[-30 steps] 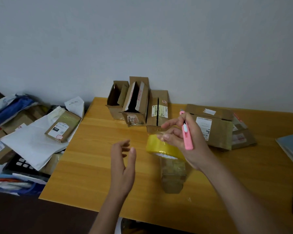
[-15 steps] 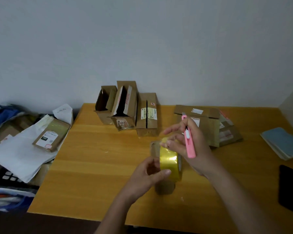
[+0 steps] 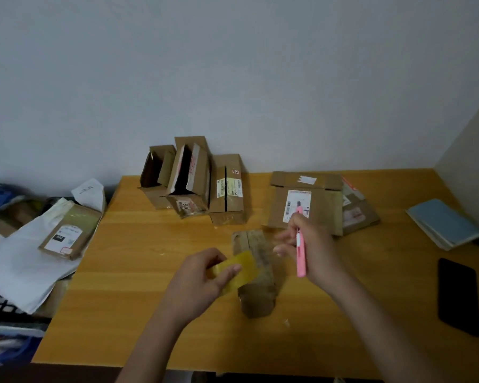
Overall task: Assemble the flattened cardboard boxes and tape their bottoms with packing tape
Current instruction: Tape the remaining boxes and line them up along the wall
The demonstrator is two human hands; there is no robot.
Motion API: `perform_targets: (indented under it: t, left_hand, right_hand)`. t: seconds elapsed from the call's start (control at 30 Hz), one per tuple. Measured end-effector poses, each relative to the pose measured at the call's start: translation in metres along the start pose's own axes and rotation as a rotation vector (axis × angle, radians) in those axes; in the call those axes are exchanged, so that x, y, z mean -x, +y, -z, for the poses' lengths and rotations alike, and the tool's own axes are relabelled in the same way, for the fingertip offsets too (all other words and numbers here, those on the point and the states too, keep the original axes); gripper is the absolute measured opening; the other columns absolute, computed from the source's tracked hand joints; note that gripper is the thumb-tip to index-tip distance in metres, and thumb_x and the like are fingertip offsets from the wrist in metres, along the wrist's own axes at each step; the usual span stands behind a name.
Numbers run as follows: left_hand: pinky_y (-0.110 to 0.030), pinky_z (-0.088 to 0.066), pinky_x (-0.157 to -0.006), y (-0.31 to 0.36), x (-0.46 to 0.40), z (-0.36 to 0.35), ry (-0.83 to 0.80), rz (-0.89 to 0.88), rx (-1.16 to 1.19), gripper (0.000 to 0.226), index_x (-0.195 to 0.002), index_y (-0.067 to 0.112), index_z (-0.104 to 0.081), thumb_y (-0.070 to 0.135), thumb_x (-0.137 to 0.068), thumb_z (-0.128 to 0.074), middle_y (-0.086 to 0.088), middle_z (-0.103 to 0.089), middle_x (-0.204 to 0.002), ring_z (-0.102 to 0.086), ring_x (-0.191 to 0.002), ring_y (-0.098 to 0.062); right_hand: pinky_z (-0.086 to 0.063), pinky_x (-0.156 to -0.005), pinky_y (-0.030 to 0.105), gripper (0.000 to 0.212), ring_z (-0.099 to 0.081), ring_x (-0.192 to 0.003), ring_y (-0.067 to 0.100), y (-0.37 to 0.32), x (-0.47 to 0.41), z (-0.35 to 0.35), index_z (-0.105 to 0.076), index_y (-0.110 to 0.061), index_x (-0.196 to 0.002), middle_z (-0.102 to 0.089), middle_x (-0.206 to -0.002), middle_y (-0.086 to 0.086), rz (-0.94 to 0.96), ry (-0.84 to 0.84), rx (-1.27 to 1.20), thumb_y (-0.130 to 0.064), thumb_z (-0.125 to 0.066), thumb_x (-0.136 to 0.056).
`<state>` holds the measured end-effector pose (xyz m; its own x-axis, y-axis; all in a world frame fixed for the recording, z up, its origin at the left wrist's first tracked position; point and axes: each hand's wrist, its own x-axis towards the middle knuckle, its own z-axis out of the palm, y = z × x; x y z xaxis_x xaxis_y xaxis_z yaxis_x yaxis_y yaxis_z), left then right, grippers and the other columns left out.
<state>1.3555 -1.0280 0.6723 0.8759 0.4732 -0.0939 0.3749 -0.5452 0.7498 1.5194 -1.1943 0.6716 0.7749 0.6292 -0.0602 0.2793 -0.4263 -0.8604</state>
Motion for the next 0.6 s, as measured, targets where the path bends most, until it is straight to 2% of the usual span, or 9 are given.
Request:
perform_targets:
  t: [0.03,0.1,0.2,0.23,0.3,0.37,0.43,0.53,0.6]
  left_hand:
    - [-0.033,-0.045,-0.055,0.0,0.0,0.001,-0.024,0.041,-0.094,0.031,-0.077,0.026,-0.059,0.056,-0.084,-0.062,0.003,-0.059,-0.067,-0.054,-0.059,-0.009]
    - [-0.031,-0.045,-0.055,-0.001,-0.001,0.0,-0.081,0.149,-0.318,0.042,-0.083,0.024,-0.061,0.066,-0.083,-0.056,0.007,-0.058,-0.068,-0.056,-0.064,-0.009]
    - [-0.031,-0.047,-0.063,-0.011,-0.007,-0.006,-0.14,0.251,-0.622,0.06,-0.096,0.016,-0.063,0.074,-0.081,-0.05,0.005,-0.055,-0.079,-0.057,-0.08,-0.016]
    - [-0.032,-0.049,-0.066,-0.016,-0.009,-0.009,-0.171,0.277,-0.619,0.062,-0.099,0.016,-0.063,0.074,-0.08,-0.052,0.003,-0.058,-0.085,-0.058,-0.086,-0.017]
    - [-0.031,-0.049,-0.068,-0.027,-0.011,-0.012,-0.231,0.326,-0.446,0.053,-0.104,0.024,-0.062,0.07,-0.079,-0.059,0.001,-0.059,-0.095,-0.059,-0.091,-0.017]
    - [-0.031,-0.048,-0.067,-0.042,-0.01,-0.013,-0.298,0.302,-0.271,0.035,-0.101,0.034,-0.056,0.061,-0.081,-0.063,0.0,-0.059,-0.091,-0.057,-0.081,-0.017]
    - [-0.033,-0.045,-0.067,-0.054,-0.006,-0.013,-0.339,0.259,-0.205,0.022,-0.099,0.036,-0.055,0.053,-0.086,-0.062,0.001,-0.057,-0.08,-0.053,-0.071,-0.018]
    - [-0.033,-0.043,-0.063,-0.057,0.0,-0.017,-0.325,0.246,-0.353,0.025,-0.104,0.037,-0.053,0.058,-0.09,-0.052,0.004,-0.055,-0.078,-0.052,-0.072,-0.015]
    - [-0.033,-0.046,-0.064,-0.057,-0.001,-0.018,-0.297,0.242,-0.589,0.038,-0.112,0.035,-0.053,0.066,-0.09,-0.045,0.002,-0.06,-0.089,-0.057,-0.086,-0.018]
  right_hand:
    - [-0.054,-0.064,0.032,0.022,-0.065,-0.063,0.019,0.005,0.003,-0.004,-0.049,-0.008,-0.075,-0.066,-0.077,0.01,-0.001,-0.017,-0.011,-0.011,-0.057,-0.095]
    - [-0.053,-0.06,0.019,0.028,-0.067,-0.064,0.014,0.016,0.006,-0.011,-0.042,-0.008,-0.074,-0.067,-0.073,0.01,-0.027,-0.021,-0.081,0.001,-0.066,-0.087]
    - [-0.054,-0.058,0.02,0.039,-0.069,-0.067,0.011,0.035,0.01,-0.021,-0.039,-0.013,-0.074,-0.068,-0.071,0.008,-0.069,-0.018,-0.106,0.006,-0.073,-0.079]
    - [-0.056,-0.059,0.023,0.039,-0.069,-0.068,0.01,0.04,0.01,-0.025,-0.04,-0.014,-0.074,-0.068,-0.071,0.007,-0.084,-0.014,-0.089,0.005,-0.073,-0.079]
    - [-0.057,-0.062,0.026,0.037,-0.069,-0.067,0.01,0.054,0.011,-0.033,-0.04,-0.01,-0.076,-0.068,-0.072,0.007,-0.108,-0.009,-0.079,0.007,-0.072,-0.079]
    - [-0.054,-0.061,0.021,0.039,-0.067,-0.063,0.013,0.064,0.013,-0.037,-0.037,-0.009,-0.074,-0.067,-0.073,0.015,-0.142,0.021,-0.136,0.013,-0.069,-0.079]
    - [-0.051,-0.057,0.016,0.04,-0.063,-0.06,0.019,0.072,0.015,-0.037,-0.036,-0.008,-0.073,-0.064,-0.075,0.026,-0.185,0.047,-0.183,0.018,-0.066,-0.078]
    - [-0.048,-0.06,0.016,0.042,-0.063,-0.059,0.015,0.082,0.021,-0.039,-0.036,-0.01,-0.072,-0.064,-0.074,0.025,-0.19,0.099,-0.147,0.017,-0.068,-0.077]
    - [-0.047,-0.059,0.012,0.043,-0.061,-0.056,0.013,0.083,0.022,-0.038,-0.035,-0.009,-0.073,-0.063,-0.075,0.029,-0.174,0.101,-0.197,0.018,-0.068,-0.077]
